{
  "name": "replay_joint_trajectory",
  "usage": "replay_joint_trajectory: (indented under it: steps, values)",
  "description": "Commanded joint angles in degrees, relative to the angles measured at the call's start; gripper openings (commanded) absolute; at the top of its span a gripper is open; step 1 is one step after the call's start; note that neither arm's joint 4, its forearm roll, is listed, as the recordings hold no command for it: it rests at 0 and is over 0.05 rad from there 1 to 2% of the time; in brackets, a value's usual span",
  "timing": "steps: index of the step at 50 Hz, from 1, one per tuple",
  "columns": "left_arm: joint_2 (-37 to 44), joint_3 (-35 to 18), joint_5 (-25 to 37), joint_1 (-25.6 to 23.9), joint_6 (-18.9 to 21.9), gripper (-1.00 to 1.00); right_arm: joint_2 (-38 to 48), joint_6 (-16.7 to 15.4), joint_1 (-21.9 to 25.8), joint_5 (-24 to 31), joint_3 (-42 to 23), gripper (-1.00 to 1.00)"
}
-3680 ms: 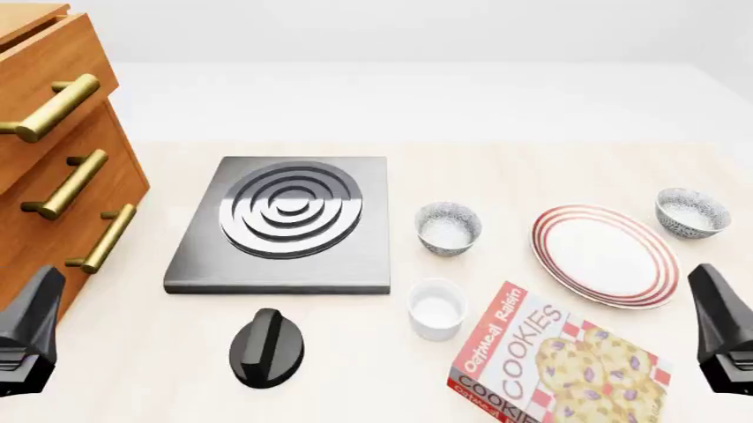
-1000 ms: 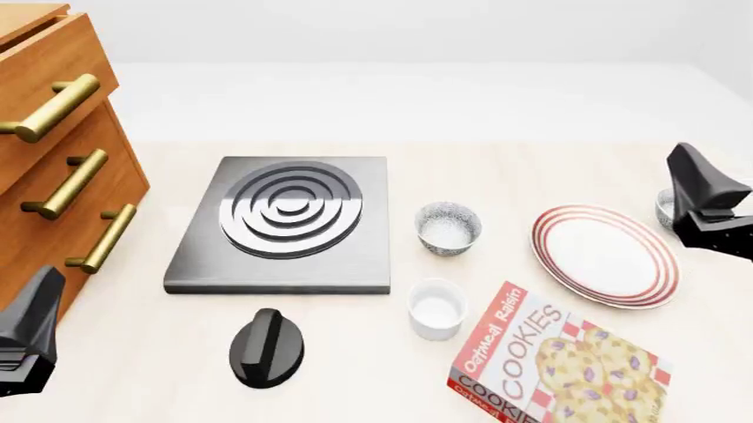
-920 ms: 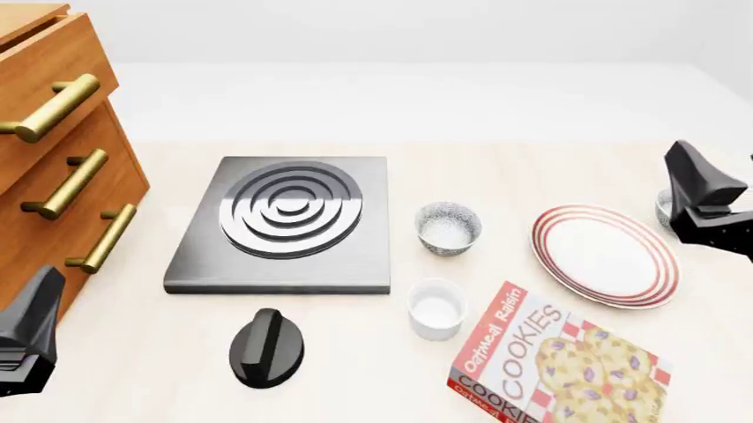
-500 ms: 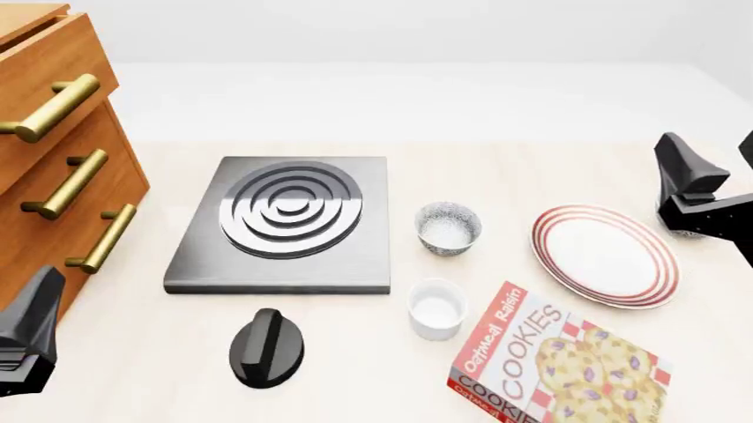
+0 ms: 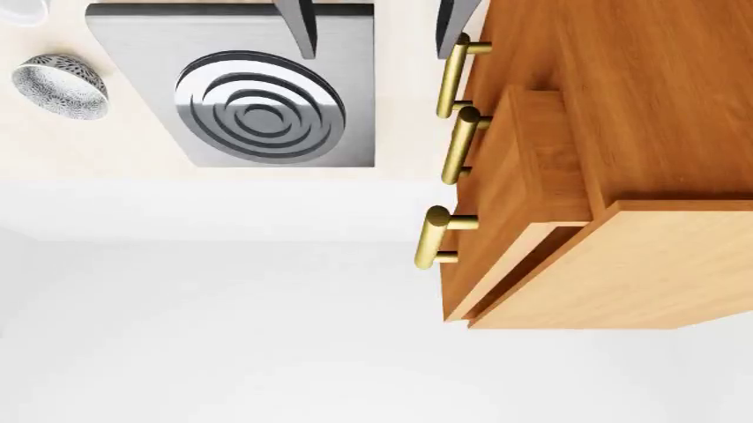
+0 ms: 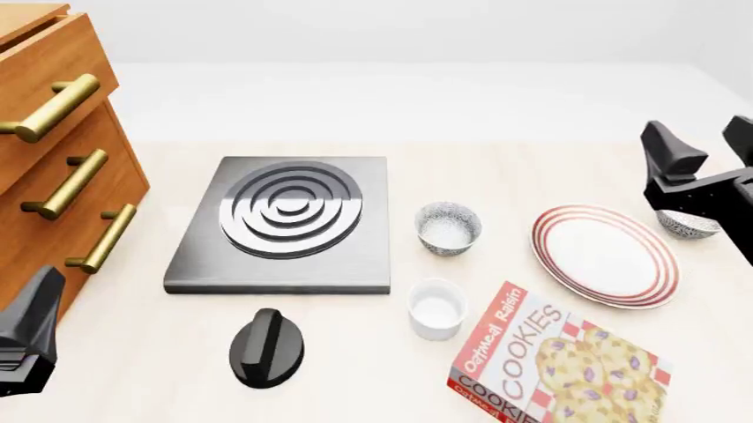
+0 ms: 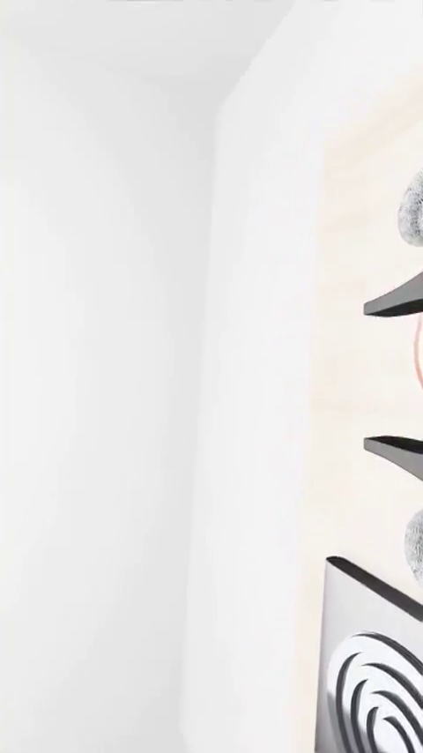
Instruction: Pick the akita bowl next to the plate and place it on the plate.
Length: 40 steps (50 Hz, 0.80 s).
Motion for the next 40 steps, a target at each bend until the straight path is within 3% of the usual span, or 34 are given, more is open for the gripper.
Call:
replay_joint_trajectory:
  steps: [1, 24, 40]
  values:
    - [0.00, 0.00, 0.00, 0.00, 0.00, 1.00, 3.74, -0.72, -0.38, 0.10, -2.24, 1.00]
    - [0.00, 0.00, 0.00, 0.00, 0.00, 1.00, 13.44, -3.09, -2.17, -2.31, -5.86, 1.00]
    - [0.00, 0.00, 0.00, 0.00, 0.00, 1.00, 17.50, -2.39, -4.42, -1.35, -8.73, 1.00]
